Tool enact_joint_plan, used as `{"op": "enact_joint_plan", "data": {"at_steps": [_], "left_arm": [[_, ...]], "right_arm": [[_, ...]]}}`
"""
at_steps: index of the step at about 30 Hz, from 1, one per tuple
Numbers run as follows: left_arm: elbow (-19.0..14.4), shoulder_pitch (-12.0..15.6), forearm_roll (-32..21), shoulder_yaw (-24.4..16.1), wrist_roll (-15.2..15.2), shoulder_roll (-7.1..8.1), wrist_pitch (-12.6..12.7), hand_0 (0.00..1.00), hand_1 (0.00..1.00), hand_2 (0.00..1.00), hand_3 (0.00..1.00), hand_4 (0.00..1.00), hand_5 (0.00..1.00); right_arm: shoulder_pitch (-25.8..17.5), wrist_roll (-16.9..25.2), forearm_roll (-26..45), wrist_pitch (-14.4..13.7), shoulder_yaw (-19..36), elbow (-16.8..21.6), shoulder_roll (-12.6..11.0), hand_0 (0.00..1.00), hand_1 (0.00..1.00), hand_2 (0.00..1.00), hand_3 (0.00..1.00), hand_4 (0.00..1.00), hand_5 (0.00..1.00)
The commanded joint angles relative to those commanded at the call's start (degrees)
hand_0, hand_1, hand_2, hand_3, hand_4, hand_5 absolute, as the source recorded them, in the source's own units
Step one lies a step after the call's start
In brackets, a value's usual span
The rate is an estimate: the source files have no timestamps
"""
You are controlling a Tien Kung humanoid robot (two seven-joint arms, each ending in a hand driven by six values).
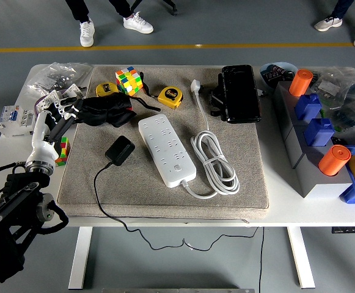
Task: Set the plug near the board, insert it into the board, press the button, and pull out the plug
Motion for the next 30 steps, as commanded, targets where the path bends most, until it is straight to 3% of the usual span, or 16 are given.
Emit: {"op": "enact_joint_plan", "data": {"at_steps": [13, 30], "left_arm": [[-1.7, 1.4, 0.3, -4.0, 0.7, -0.01, 0.0, 0.437, 0.57, 0.558, 0.572, 0.9, 0.423], [-2.8, 1.8, 0.3, -4.6, 1.0, -0.03, -0.1, 0.436, 0.559, 0.557, 0.569, 0.896, 0.422]], "right_arm": [[1.0, -0.1, 0.7, -0.3, -1.0, -0.1, -0.1, 0.584, 0.637, 0.539, 0.48, 0.735, 0.457], [1.7, -0.7, 3.5, -0.1, -3.3, -1.2, -0.3, 0.587, 0.637, 0.542, 0.481, 0.738, 0.461]]}}
